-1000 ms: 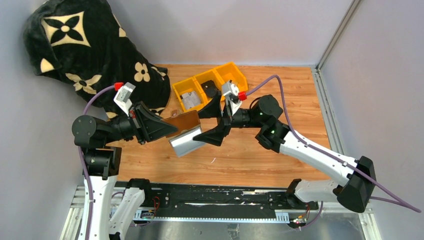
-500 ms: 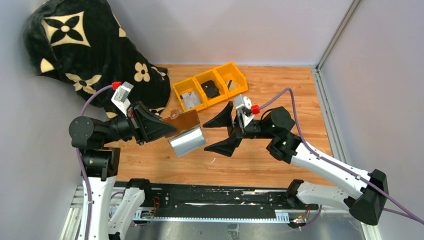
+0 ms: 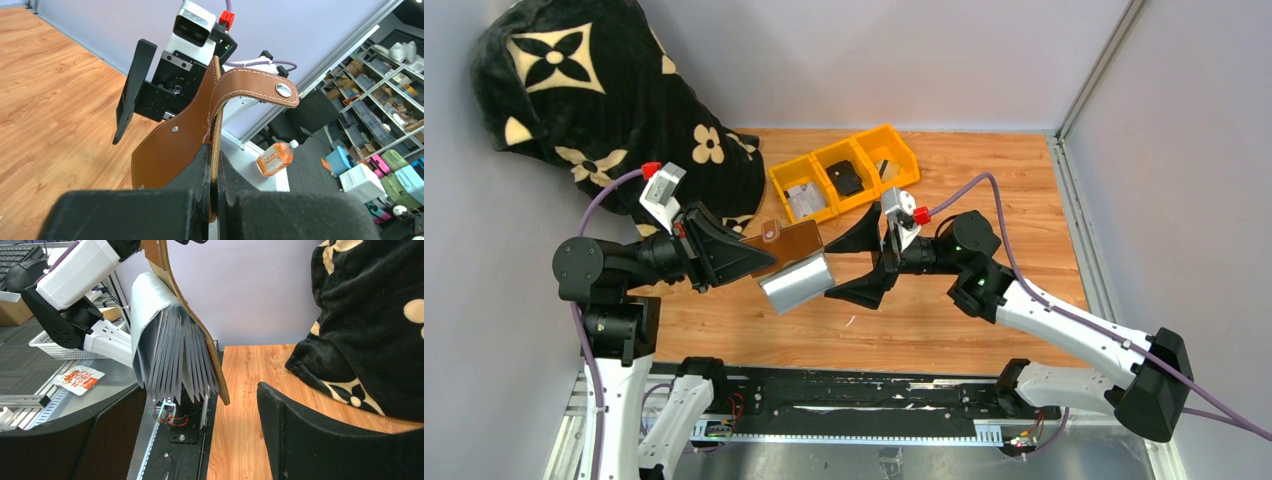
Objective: Take the credit cards out of the card holder
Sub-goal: Open the card holder at the center of the board.
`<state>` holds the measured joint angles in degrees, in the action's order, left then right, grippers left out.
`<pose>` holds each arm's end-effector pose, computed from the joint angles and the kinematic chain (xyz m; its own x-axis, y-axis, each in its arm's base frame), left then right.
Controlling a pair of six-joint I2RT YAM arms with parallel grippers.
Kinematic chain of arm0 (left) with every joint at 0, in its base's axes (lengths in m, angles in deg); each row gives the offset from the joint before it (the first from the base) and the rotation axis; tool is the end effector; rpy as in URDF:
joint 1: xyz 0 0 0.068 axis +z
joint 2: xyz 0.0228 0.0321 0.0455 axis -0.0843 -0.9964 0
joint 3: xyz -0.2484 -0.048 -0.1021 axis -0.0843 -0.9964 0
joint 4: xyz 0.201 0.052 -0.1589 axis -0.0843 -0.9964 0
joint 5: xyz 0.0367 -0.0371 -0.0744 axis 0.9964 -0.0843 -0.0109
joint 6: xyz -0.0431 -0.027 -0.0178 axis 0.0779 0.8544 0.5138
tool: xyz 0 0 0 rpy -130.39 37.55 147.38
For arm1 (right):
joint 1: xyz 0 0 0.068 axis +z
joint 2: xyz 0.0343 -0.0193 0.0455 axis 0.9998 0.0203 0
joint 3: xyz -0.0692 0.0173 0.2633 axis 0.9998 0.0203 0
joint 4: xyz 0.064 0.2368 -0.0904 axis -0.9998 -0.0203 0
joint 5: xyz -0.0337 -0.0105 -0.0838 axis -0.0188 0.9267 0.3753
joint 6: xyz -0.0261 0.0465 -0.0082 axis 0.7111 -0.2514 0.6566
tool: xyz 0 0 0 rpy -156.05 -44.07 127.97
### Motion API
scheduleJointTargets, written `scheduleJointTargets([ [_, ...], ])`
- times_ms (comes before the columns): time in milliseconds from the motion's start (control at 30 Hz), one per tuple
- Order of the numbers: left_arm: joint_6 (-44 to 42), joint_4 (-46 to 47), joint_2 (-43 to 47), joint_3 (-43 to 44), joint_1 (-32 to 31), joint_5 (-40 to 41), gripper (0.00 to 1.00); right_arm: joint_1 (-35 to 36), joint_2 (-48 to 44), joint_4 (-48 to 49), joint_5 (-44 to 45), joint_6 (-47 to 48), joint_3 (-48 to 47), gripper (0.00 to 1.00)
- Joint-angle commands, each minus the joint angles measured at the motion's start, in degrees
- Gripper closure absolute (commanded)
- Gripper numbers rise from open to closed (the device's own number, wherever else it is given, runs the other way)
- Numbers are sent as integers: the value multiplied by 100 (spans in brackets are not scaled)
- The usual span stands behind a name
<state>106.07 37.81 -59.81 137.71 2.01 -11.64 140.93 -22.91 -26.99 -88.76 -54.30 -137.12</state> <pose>0.0816 -0.0376 0.4672 -0.5429 -0.2597 -0.7986 0.8011 0.1253 -0.5853 0.1314 0.2088 0.3891 -0.0700 0.2511 -0.9654 -0.9886 -0.1466 0.0336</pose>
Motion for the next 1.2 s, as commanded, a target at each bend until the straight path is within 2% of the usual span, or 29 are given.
scheduleJointTargets([
  [0, 175, 236, -18, 214, -69, 47, 100, 55, 20, 245, 55, 88, -80, 16],
  [433, 187, 241, 6, 185, -103, 79, 100, 55, 318, 615, 534, -187, -503, 16],
  [1033, 159, 239, 47, 44, -121, 10, 100, 330, 1062, 1703, -35, -1127, -1372, 16],
  [1167, 143, 235, 52, 19, -121, 8, 100, 354, 1093, 1791, -59, -1294, -1368, 25],
])
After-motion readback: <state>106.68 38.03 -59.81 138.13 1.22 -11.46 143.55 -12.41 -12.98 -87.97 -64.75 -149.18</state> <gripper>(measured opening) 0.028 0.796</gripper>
